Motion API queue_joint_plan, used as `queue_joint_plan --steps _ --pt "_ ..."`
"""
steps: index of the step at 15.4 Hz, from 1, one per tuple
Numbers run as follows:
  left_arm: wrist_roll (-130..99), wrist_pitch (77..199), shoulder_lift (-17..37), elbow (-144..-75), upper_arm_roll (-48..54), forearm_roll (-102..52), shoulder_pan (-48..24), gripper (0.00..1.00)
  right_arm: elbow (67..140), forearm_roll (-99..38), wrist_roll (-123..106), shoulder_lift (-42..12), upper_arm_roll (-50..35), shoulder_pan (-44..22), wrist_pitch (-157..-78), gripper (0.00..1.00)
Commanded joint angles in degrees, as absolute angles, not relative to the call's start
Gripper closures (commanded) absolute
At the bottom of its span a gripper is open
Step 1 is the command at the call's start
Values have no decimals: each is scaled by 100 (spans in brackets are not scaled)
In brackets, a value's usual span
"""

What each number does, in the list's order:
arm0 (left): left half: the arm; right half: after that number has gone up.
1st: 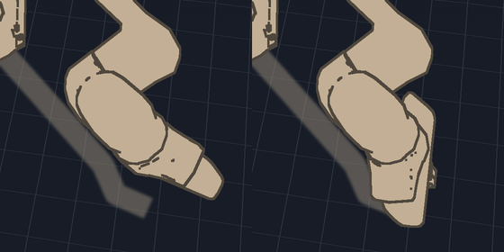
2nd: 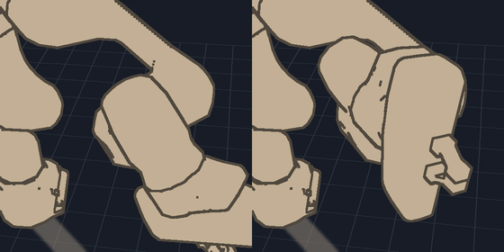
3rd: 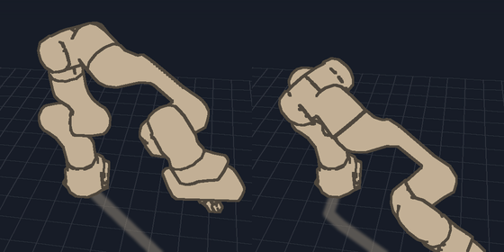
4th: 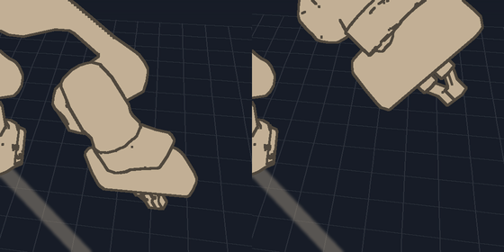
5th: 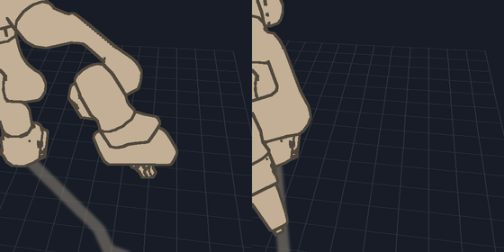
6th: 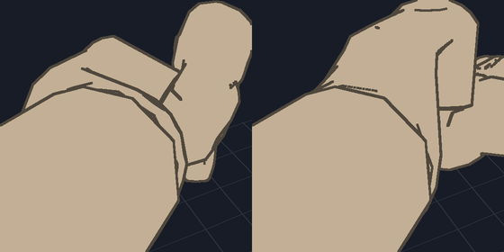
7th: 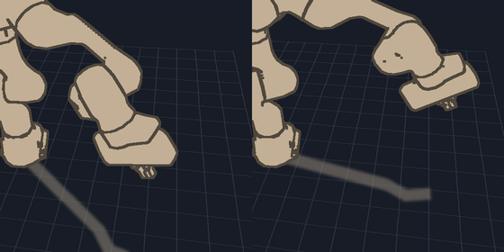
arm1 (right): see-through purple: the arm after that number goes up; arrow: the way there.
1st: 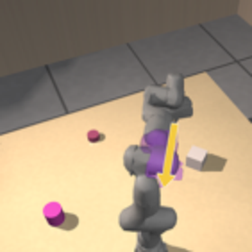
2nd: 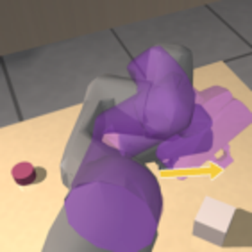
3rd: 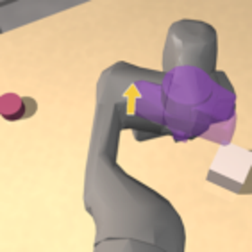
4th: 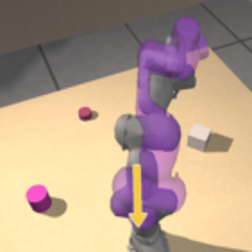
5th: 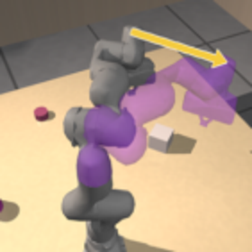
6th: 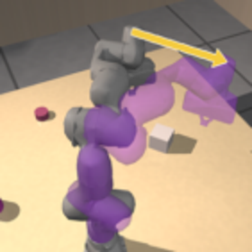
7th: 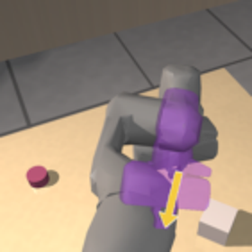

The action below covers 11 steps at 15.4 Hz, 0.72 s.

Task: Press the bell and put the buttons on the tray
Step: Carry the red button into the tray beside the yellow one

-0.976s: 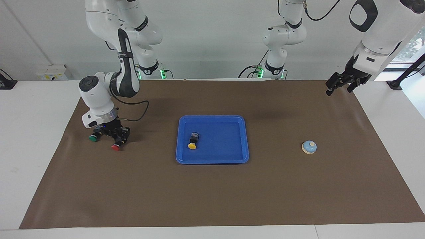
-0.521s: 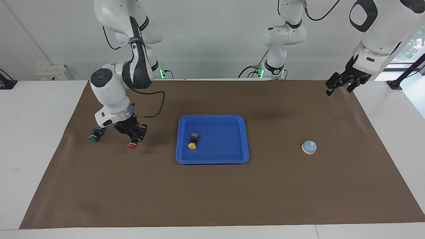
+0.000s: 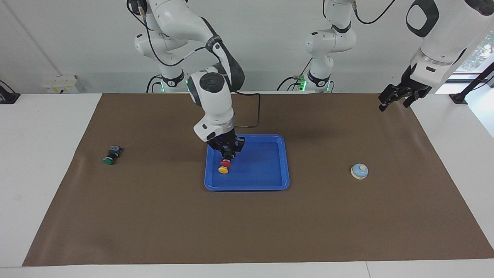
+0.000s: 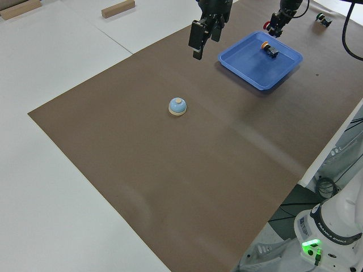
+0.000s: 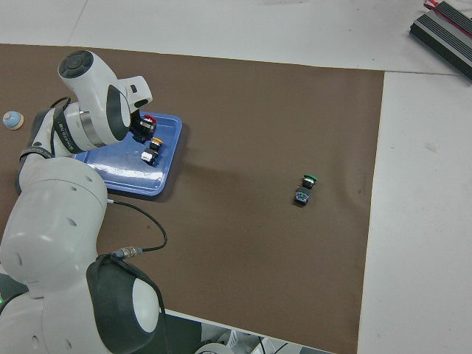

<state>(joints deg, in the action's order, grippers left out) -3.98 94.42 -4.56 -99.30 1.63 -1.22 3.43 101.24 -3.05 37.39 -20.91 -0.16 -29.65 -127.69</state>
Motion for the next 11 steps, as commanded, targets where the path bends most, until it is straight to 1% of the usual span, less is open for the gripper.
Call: queue_joint_plan --steps 1,3,7,8,9,10,11 --pt "-387 9325 -413 -9809 158 -62 325 0 9826 -246 3876 -2601 9 -3119 -12998 100" --pt "-387 9325 -413 -9809 158 -62 325 0 9922 -237 3902 -2707 9 -3199 -13165 100" --pt "-387 9325 -413 -9809 158 -62 325 0 10134 -229 3981 -2681 9 -3208 -13271 100" --pt "-387 9325 -413 -9809 158 -62 325 0 10134 -229 4016 -2681 9 -3208 -13271 55" --pt "-387 9325 -413 -9809 158 -62 325 0 10134 -229 4025 -2681 9 -3208 -13245 30" --pt "-387 9325 -413 -9809 158 -62 325 0 10090 -237 4060 -2681 9 -3208 -13202 2" --pt "-387 9325 -413 -9809 158 -62 325 0 10038 -237 4156 -2672 9 -3199 -13140 0"
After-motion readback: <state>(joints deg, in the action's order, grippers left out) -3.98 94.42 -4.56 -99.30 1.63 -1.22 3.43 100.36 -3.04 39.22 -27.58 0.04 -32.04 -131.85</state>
